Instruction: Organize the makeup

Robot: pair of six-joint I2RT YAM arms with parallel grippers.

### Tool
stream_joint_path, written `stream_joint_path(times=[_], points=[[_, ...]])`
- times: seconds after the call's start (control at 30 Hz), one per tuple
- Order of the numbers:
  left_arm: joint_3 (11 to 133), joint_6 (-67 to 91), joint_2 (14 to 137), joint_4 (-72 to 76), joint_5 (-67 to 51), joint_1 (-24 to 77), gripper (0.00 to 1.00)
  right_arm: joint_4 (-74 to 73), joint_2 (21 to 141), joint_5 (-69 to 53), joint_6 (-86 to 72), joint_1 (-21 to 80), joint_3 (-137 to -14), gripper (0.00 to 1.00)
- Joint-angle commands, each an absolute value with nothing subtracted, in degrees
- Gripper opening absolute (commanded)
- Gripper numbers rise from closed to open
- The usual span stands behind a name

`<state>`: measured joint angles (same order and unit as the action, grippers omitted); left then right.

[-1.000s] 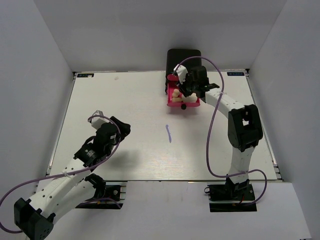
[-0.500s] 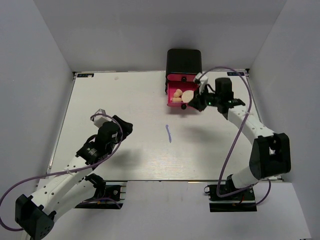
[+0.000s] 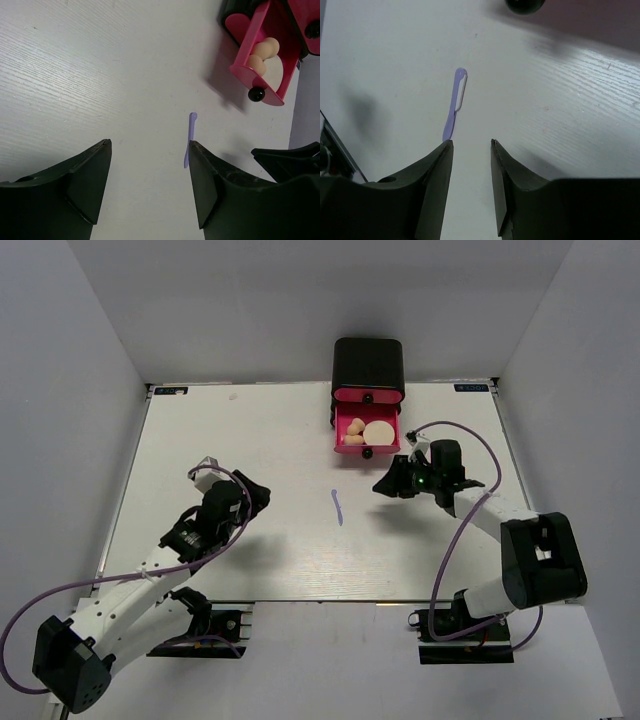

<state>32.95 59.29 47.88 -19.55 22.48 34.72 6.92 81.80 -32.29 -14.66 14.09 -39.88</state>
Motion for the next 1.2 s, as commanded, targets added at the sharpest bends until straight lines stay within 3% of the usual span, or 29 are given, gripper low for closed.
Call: stream_joint_path(times=[0.0,0.2,0.6,1.17], points=[[34.1,58.62,47.9,-18.81,21.89,35.07,0.72,20.9,83.66,-28.75,-29.25,13.8,-38.85,0.43],[34.19,58.8,48.34,-18.9,21.8,35.07,0.72,32.77,90.7,-25.15,-38.23,13.88,-39.63,0.43],[35.59,58.8,50.36,-19.86,22.06,35.07,0.72,38.41,101.95,-22.68,-40.17,14.15,-49.21,0.49],[36.65,58.45,53.79,-18.99,21.27,35.07,0.72,39.82,105.91,-20.83,-38.76,13.8,-56.25,0.4]])
